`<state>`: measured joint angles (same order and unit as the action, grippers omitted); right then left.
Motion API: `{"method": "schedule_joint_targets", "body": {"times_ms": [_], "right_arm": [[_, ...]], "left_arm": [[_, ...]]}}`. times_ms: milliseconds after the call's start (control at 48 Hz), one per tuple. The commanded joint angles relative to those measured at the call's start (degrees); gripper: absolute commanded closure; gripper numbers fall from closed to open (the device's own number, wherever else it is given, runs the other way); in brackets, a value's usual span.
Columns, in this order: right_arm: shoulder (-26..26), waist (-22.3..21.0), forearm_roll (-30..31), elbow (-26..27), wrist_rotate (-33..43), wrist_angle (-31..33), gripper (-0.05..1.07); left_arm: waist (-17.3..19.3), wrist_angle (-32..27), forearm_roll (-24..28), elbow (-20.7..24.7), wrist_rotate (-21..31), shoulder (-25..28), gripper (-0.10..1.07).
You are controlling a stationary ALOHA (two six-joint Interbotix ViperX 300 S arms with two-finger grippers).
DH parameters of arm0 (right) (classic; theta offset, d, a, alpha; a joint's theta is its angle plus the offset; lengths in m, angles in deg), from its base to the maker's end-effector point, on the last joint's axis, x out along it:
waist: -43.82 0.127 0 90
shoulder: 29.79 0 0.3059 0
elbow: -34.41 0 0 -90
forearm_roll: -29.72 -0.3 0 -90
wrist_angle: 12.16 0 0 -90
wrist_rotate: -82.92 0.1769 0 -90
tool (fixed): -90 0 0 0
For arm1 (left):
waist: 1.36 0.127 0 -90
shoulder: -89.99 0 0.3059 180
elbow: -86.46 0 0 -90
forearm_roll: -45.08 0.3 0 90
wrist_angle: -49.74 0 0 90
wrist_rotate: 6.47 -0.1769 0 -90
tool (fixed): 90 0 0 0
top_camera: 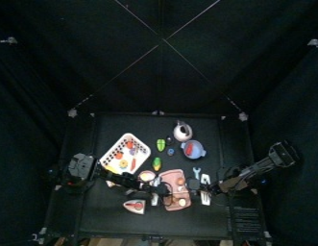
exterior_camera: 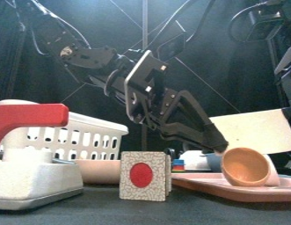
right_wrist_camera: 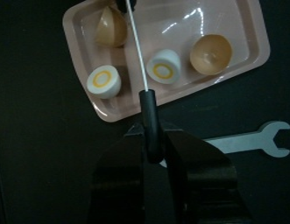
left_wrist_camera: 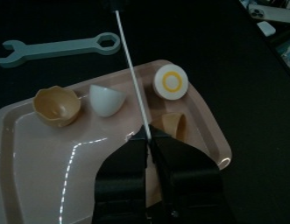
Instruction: Put cleaver in bowl
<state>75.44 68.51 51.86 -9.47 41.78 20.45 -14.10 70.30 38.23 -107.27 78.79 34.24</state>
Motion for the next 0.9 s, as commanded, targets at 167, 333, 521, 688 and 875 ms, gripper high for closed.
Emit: {"method": "schedule_joint_targets", "body": {"times_ms": [167, 333, 521, 688, 875], "right_arm": [[0.97, -0.53, -0.62, 0.97, 0.35, -0.53, 0.62], [1.05, -0.79, -0.62, 0.97, 0.26, -0.26, 0.62], [1.49, -1.05, -0.62, 0.97, 0.35, -0.26, 0.62], [1.76, -1.41, -0.88, 0.88, 0.35, -0.09, 0.62], [2.55, -1.58, -1.32, 0.00, 0.35, 0.62, 0.62]], "left_arm": [[-0.88, 1.49, 0.18, 0.70, -0.09, -2.29, 0.54], [-0.70, 1.49, -0.79, 0.35, 0.44, -3.52, 0.49], [-0.70, 1.58, -3.43, -0.44, 0.18, -4.83, 0.35], [-0.62, 3.16, -3.60, -1.23, 0.26, -5.71, 0.22], [-0.70, 9.32, -3.60, -3.69, 0.35, -7.47, 0.17]]}}
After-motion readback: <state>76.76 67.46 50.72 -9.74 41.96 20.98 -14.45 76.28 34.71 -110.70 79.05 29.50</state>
